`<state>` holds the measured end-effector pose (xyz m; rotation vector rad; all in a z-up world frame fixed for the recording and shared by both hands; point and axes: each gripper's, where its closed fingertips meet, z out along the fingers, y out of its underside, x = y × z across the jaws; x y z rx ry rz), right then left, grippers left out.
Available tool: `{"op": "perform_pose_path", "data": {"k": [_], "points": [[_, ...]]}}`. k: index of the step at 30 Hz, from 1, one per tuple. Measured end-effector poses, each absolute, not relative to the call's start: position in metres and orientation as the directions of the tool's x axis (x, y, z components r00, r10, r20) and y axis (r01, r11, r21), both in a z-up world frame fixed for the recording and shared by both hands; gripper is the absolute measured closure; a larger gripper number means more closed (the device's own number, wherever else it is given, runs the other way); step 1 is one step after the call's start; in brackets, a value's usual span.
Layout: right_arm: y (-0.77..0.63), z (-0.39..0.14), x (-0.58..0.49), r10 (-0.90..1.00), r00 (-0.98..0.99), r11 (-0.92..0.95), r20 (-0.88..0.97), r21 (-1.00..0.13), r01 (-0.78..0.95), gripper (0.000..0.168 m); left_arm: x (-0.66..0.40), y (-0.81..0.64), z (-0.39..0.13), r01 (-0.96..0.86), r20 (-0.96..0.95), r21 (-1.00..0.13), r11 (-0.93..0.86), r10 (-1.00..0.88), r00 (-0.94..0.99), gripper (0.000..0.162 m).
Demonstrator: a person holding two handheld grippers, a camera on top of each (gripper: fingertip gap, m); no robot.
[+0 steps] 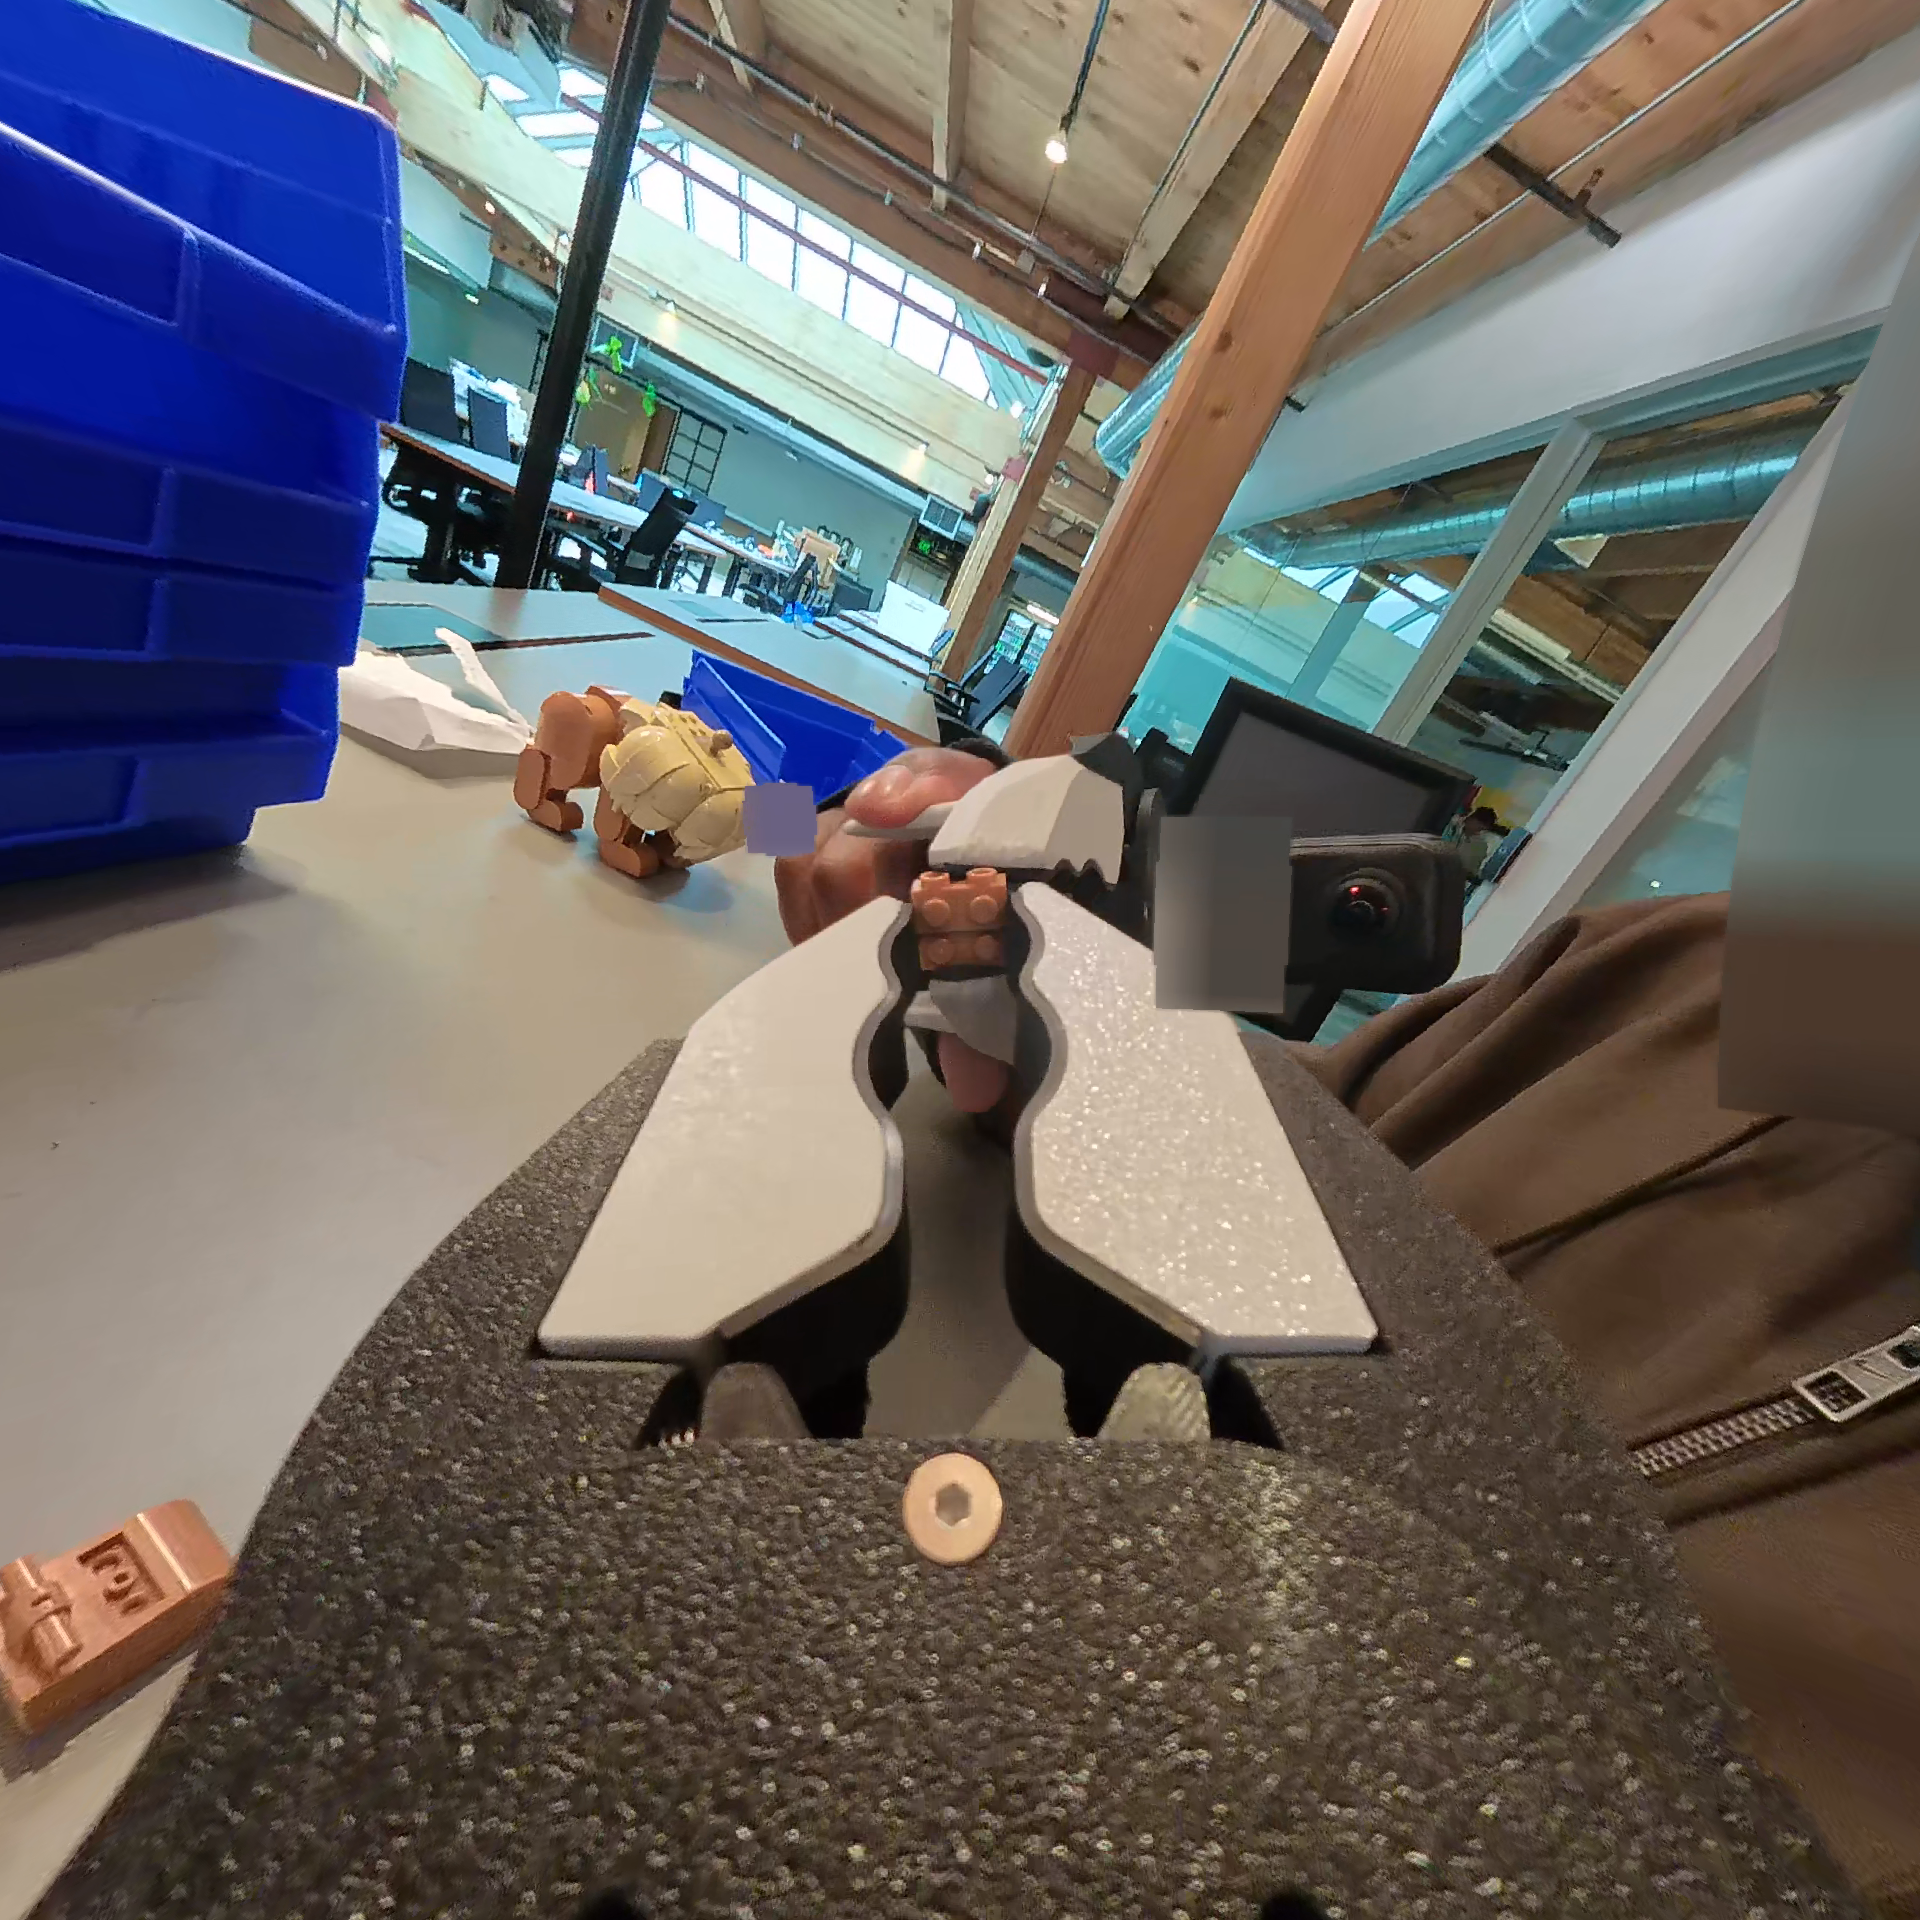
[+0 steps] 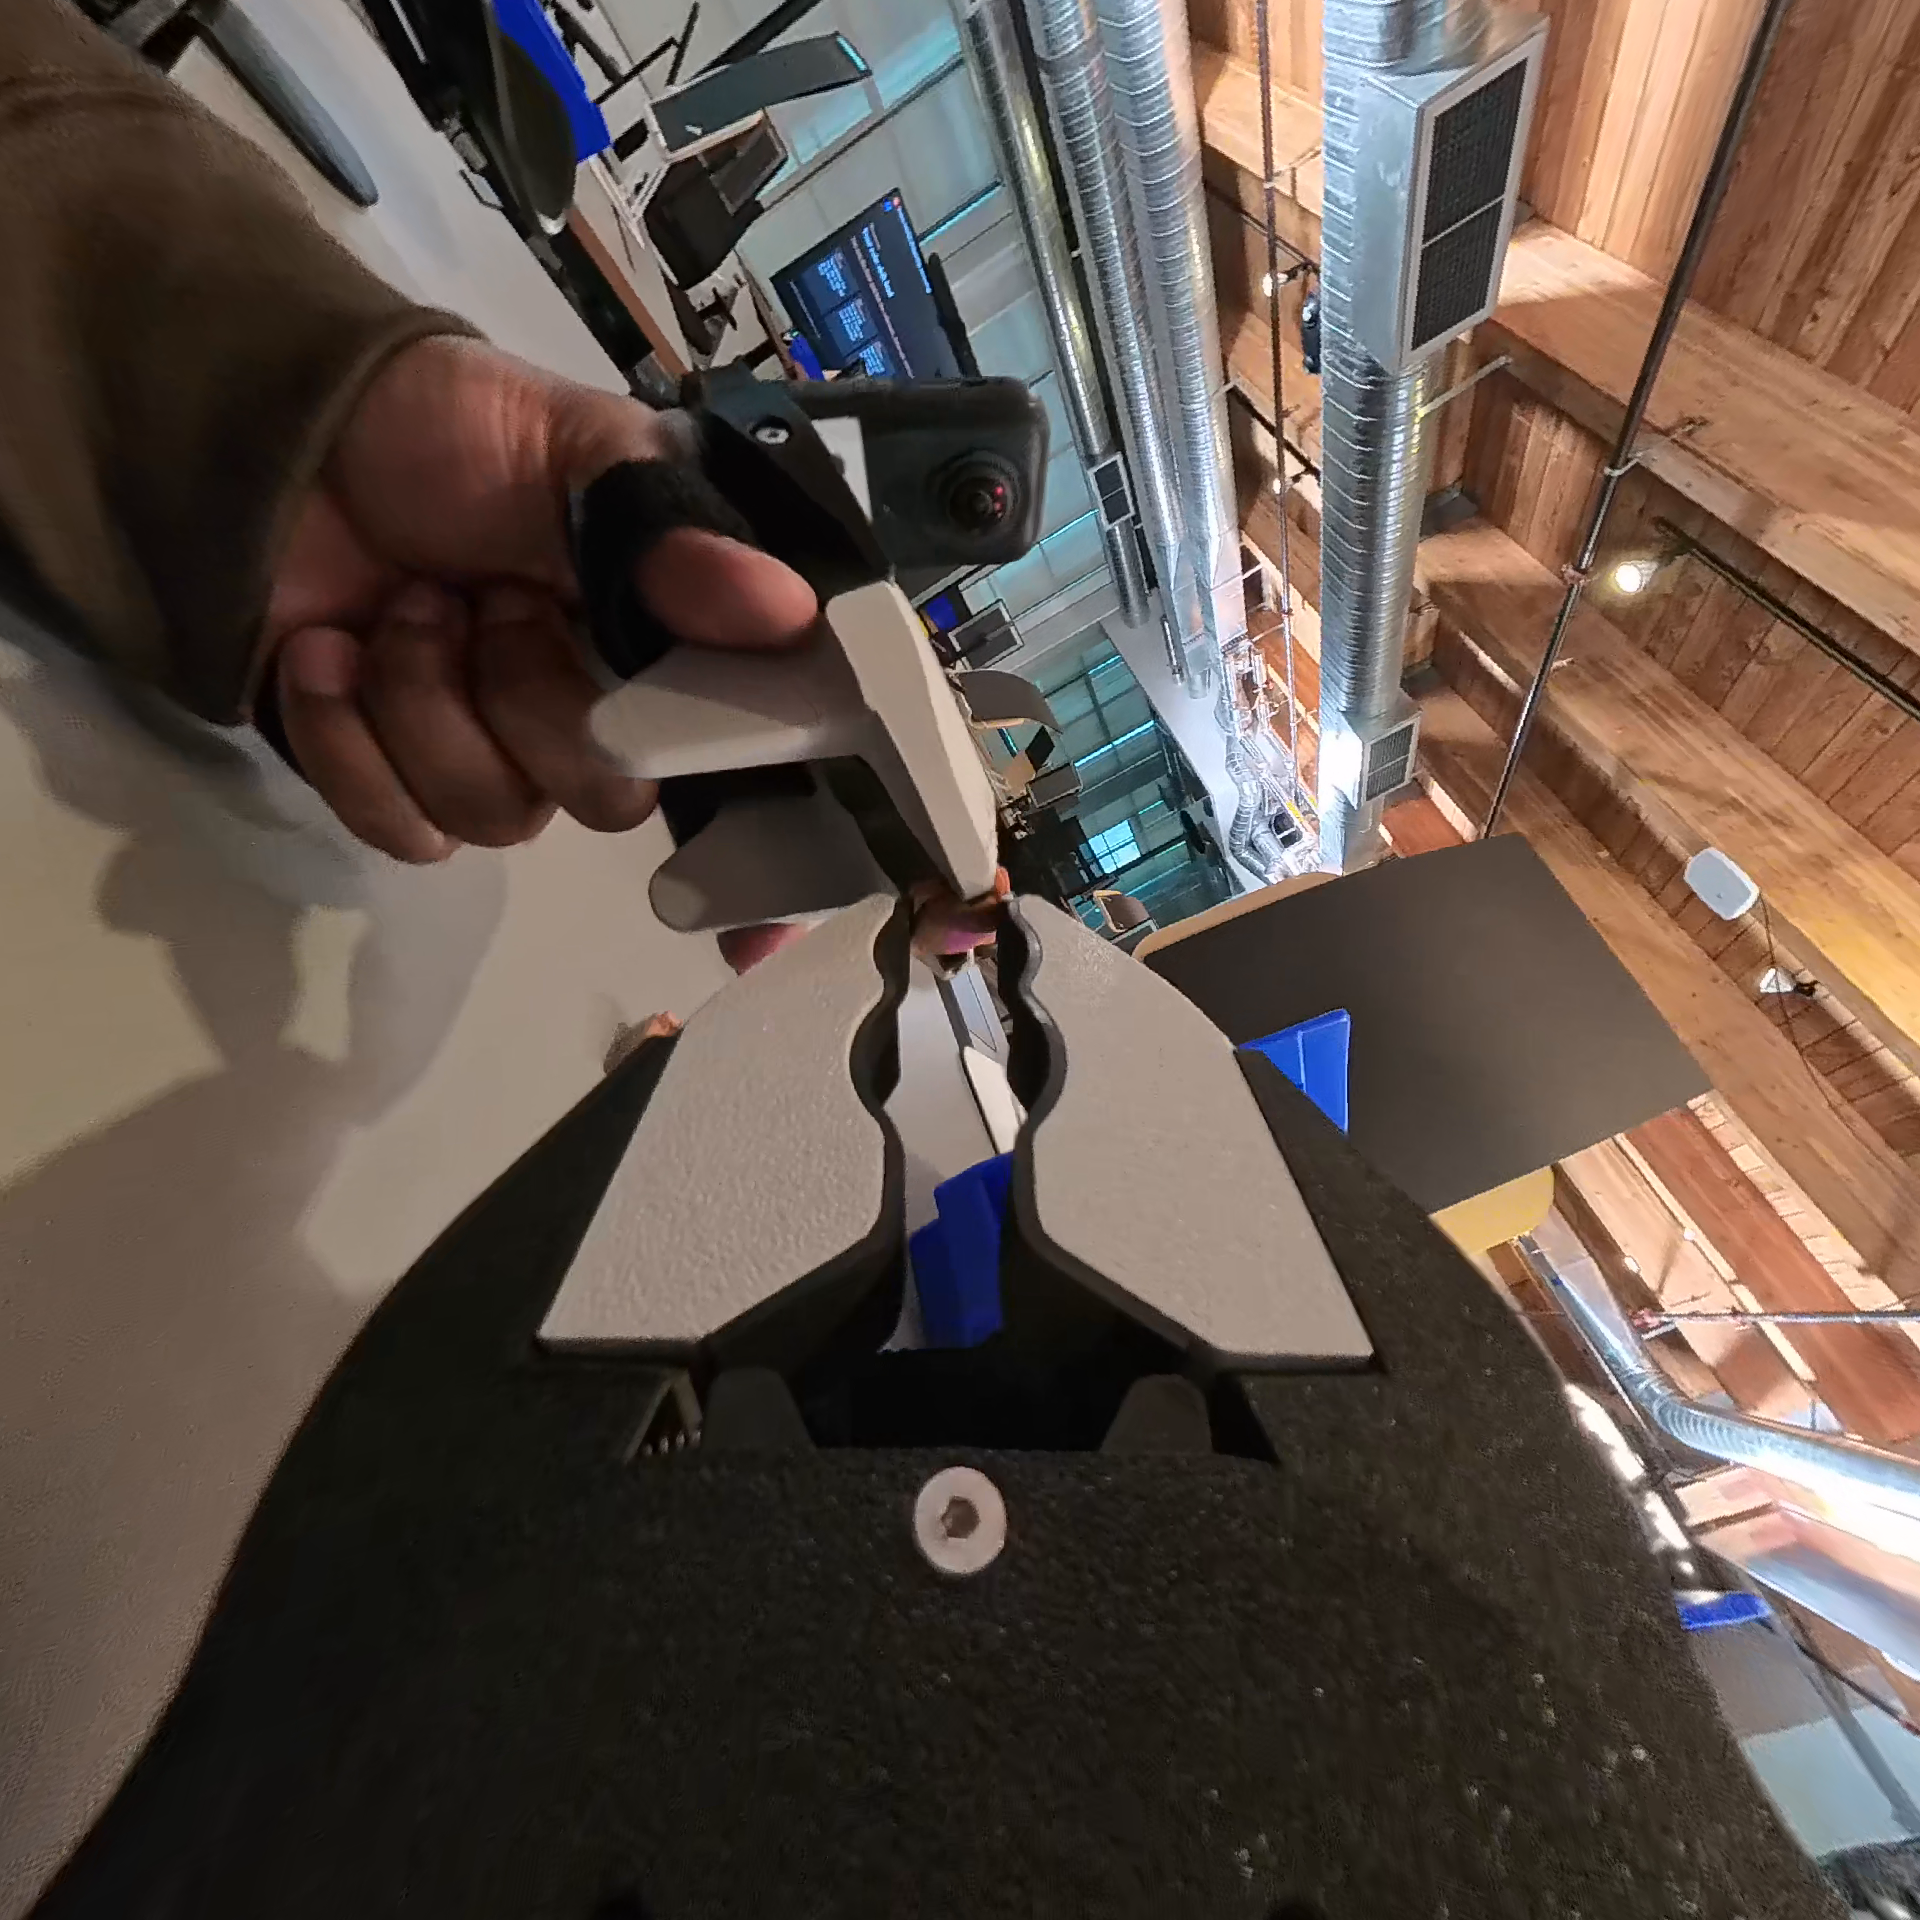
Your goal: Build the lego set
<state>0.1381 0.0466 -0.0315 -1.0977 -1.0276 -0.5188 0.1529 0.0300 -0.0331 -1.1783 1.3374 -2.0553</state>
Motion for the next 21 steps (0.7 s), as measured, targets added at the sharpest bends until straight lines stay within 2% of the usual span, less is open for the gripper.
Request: {"op": "perform_pose_path", "data": {"k": [4,9,15,21], "points": [[0.048,-0.035,0.141,0.092,0.414,0.378,0.906,-0.416,0.827,0.152,0.156,0.031,-0.038,-0.112,0.422,-0.894,-0.433,-0.736,-0.528,0.147],[0.054,-0.033,0.143,0.031,0.416,0.331,0.909,-0.402,0.854,0.152,0.157,0.037,-0.036,-0.056,0.371,-0.918,-0.393,-0.800,-0.472,0.147],[0.059,-0.028,0.145,-0.029,0.438,0.290,0.899,-0.412,0.864,0.152,0.157,0.044,-0.031,0.049,0.164,-0.981,-0.189,-0.934,-0.318,0.146],[0.060,-0.024,0.145,-0.077,0.434,0.273,0.898,-0.400,0.875,0.152,0.157,0.046,-0.027,0.105,-0.035,-0.994,0.017,-0.985,-0.170,0.146]]}}
